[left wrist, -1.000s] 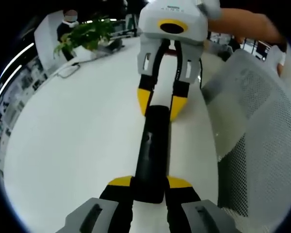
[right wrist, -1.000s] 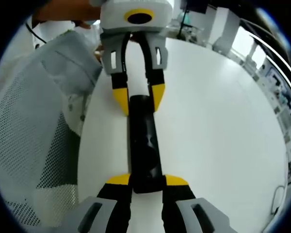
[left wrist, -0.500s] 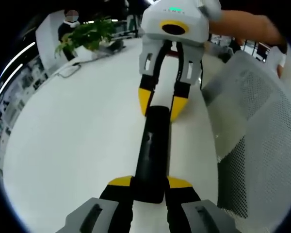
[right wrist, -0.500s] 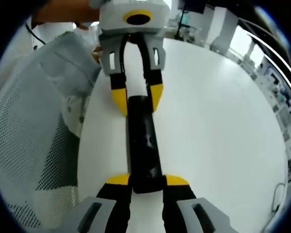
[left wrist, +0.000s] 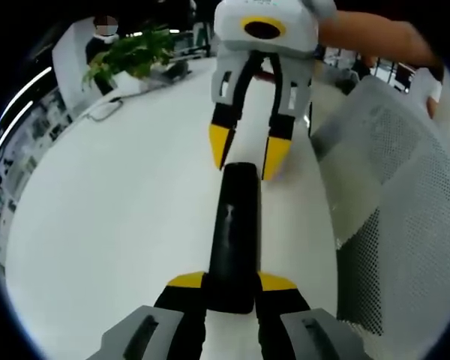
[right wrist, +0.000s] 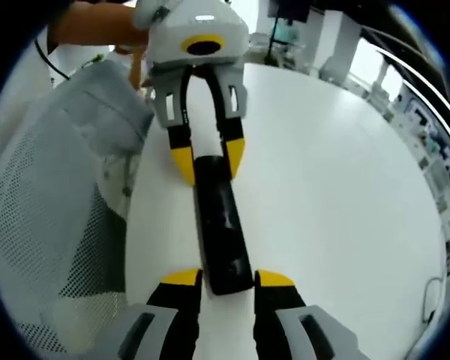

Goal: Press the specified remote control buttons in sequence, fully releasing each button before pressing the next.

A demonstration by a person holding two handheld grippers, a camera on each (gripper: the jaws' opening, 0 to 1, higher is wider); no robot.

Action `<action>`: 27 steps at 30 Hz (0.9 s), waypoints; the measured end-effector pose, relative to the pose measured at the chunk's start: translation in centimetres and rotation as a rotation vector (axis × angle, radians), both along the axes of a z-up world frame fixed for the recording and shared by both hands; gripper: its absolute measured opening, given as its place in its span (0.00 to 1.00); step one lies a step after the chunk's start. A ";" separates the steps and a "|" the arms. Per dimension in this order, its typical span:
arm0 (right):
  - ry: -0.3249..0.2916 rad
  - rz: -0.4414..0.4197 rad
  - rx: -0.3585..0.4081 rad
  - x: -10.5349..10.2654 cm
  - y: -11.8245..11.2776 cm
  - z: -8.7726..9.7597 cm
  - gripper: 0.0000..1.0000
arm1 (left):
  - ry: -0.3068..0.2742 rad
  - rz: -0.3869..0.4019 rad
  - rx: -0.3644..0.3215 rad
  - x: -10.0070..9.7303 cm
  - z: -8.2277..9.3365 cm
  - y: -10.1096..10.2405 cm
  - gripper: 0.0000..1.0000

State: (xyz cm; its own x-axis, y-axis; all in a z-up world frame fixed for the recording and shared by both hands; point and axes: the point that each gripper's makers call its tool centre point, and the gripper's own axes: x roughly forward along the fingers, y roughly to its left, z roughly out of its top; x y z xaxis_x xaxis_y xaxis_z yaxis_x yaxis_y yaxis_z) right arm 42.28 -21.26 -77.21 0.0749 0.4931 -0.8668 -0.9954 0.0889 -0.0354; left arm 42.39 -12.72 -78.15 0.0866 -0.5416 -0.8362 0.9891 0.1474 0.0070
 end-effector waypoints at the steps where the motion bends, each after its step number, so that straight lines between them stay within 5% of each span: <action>1: -0.004 0.006 0.000 -0.1 0.0 0.2 0.23 | 0.000 -0.001 0.001 0.0 0.0 0.0 0.24; 27: -0.051 0.052 -0.074 0.8 -1.0 2.1 0.01 | 0.010 -0.068 0.035 0.0 -0.3 0.1 0.23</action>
State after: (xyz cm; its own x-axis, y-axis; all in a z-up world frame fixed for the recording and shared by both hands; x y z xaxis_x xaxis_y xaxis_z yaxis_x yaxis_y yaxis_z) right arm 43.06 -22.26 -75.08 0.0961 0.4319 -0.8968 -0.9953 0.0323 -0.0911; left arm 42.41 -12.60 -78.43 0.0423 -0.5165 -0.8552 0.9968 0.0794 0.0014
